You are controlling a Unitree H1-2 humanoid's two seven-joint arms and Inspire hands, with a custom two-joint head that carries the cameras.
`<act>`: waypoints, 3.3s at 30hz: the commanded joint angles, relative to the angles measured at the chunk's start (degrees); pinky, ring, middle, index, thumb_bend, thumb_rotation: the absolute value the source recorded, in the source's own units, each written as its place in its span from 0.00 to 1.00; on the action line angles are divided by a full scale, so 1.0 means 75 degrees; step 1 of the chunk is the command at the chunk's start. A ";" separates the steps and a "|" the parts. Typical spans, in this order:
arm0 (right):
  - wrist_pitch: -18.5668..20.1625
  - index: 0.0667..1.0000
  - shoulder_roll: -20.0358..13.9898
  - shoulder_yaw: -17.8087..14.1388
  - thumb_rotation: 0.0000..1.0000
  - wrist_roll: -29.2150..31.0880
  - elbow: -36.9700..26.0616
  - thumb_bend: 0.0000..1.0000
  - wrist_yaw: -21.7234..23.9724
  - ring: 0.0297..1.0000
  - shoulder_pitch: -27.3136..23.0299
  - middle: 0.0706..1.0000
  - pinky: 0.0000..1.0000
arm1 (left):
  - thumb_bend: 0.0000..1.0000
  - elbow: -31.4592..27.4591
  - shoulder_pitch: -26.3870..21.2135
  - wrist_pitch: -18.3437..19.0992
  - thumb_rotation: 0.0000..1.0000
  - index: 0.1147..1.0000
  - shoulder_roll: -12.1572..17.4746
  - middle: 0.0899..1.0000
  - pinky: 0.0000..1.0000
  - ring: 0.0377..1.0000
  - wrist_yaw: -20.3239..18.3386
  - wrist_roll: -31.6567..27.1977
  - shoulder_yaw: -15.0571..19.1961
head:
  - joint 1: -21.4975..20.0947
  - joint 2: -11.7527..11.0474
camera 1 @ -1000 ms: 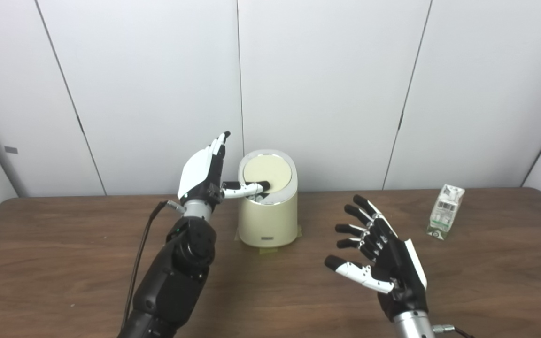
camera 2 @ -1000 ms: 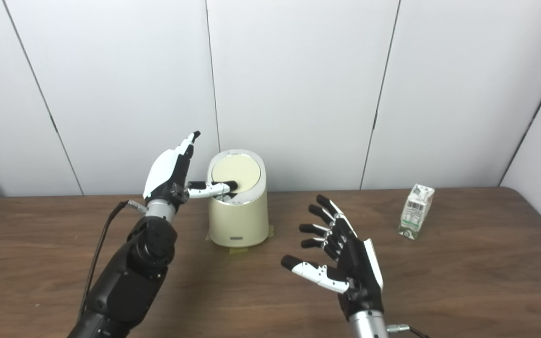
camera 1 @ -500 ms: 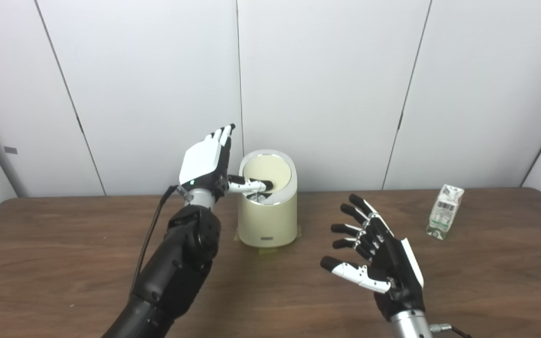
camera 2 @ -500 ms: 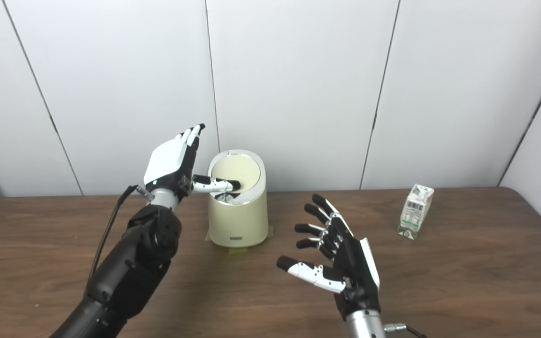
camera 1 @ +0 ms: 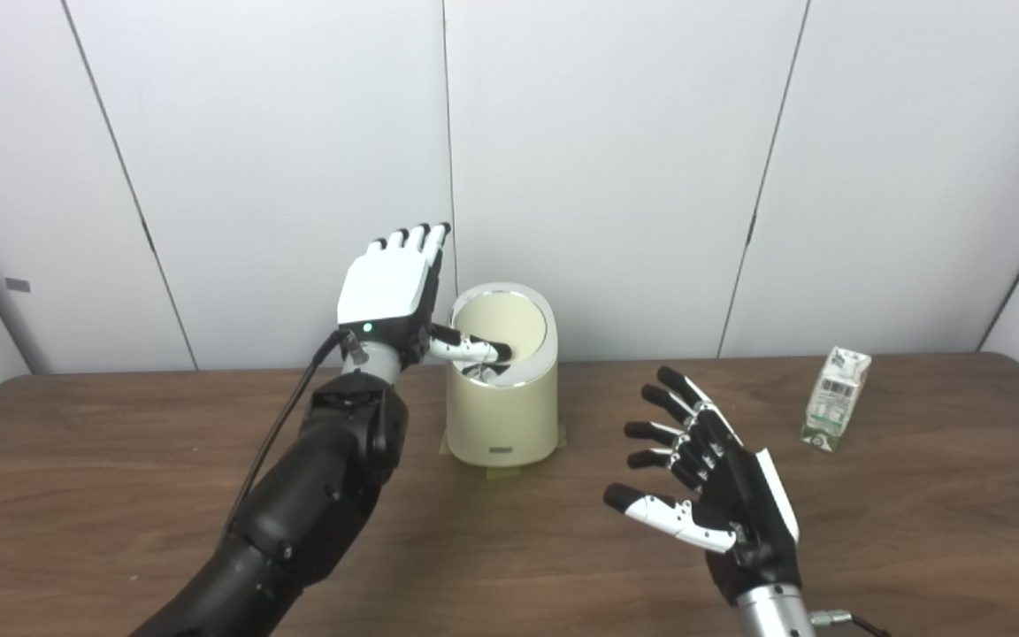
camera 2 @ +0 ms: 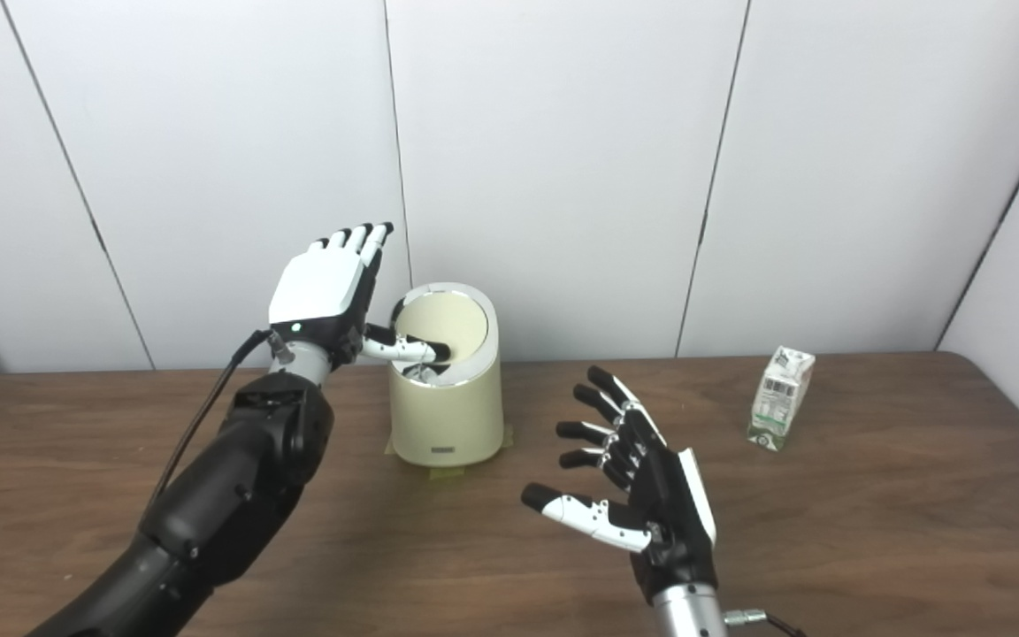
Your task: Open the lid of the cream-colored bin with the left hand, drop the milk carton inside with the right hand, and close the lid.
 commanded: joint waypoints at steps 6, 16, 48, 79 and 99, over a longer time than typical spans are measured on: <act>-0.0126 0.85 -0.0006 0.0035 0.17 0.0022 -0.0284 0.74 0.0063 0.69 -0.0223 0.83 0.55 | 1.00 -0.0499 0.0067 -0.0118 0.26 1.00 -0.0220 1.00 0.99 1.00 0.0219 -0.0842 0.1014 | 0.0013 -0.0030; -0.0162 0.87 -0.0020 0.0034 0.17 -0.0011 -0.0250 0.73 0.0048 0.68 -0.0201 0.83 0.55 | 0.96 -0.2199 0.0729 -0.0860 0.34 1.00 -0.1063 1.00 0.85 0.98 0.0154 -0.3863 0.3193 | 0.0046 -0.0054; -0.0773 0.85 -0.0661 -0.0417 0.25 0.0204 0.0365 0.76 0.0095 0.69 -0.0300 0.83 0.57 | 0.62 -0.3274 0.4798 -0.3925 0.13 0.70 -0.0934 0.67 0.49 0.62 -0.0147 -0.6627 0.4376 | 0.0051 -0.0327; 0.1983 0.83 -0.4141 -0.2068 0.16 -0.1484 0.1003 0.80 -0.0084 0.78 -0.3419 0.81 0.63 | 0.51 -0.2602 0.4797 -0.4324 0.02 0.73 -0.0366 0.71 0.56 0.67 -0.0107 -0.6948 0.4720 | -0.2754 -0.1369; 0.0987 0.96 -0.4700 -0.1731 0.20 -0.0730 0.3965 0.81 0.0836 0.94 -0.3298 0.96 0.84 | 0.57 -0.2595 0.4812 -0.4249 0.16 0.69 -0.0248 0.70 0.54 0.67 -0.0394 -0.7454 0.4880 | -0.2895 -0.1204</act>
